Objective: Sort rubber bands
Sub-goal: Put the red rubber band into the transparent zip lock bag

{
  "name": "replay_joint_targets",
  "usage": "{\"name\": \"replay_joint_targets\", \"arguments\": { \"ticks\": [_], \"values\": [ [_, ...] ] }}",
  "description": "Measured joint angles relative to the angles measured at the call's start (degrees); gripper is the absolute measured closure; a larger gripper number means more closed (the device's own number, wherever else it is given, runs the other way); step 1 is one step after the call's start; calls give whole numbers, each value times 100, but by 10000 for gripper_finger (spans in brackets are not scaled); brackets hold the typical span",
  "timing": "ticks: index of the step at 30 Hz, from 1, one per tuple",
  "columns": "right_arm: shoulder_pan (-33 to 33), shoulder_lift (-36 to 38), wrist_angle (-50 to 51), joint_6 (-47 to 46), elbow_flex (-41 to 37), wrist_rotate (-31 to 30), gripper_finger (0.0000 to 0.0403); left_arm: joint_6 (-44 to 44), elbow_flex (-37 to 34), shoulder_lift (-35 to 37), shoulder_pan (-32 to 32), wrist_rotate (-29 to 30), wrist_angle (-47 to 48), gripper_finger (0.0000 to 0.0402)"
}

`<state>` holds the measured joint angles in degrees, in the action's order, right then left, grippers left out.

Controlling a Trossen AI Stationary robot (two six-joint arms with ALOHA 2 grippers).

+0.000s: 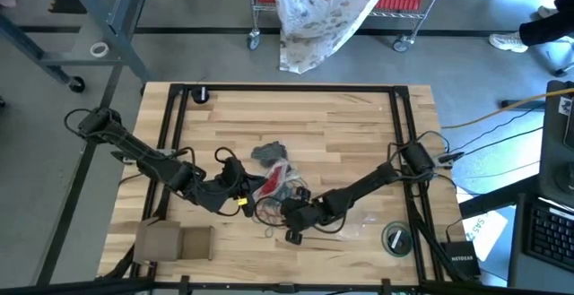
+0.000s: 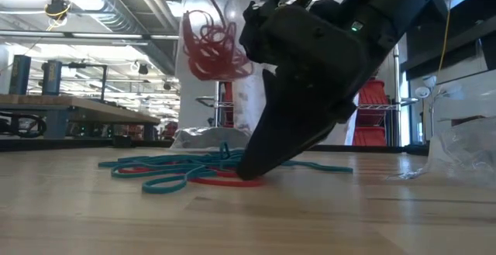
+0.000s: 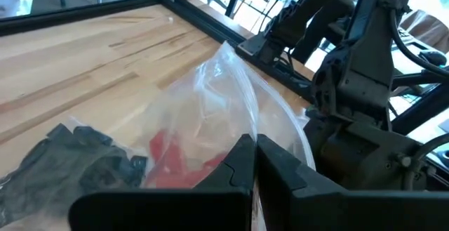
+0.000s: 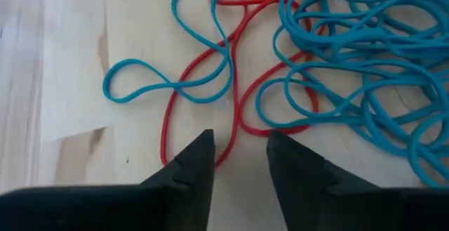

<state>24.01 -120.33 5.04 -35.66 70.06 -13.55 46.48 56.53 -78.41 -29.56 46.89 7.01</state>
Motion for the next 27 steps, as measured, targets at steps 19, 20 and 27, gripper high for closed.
{"name": "replay_joint_targets", "arguments": {
  "ticks": [19,20,27],
  "values": [
    [442,522,2227,1730,726,-864,402,-15,0,-2,-2,0,7,401],
    [470,672,2499,1748,844,-956,402,-16,0,-2,-2,0,10,401],
    [516,1185,3601,1971,1601,-1281,403,-68,0,-6,-18,-7,11,401]
  ]
}}
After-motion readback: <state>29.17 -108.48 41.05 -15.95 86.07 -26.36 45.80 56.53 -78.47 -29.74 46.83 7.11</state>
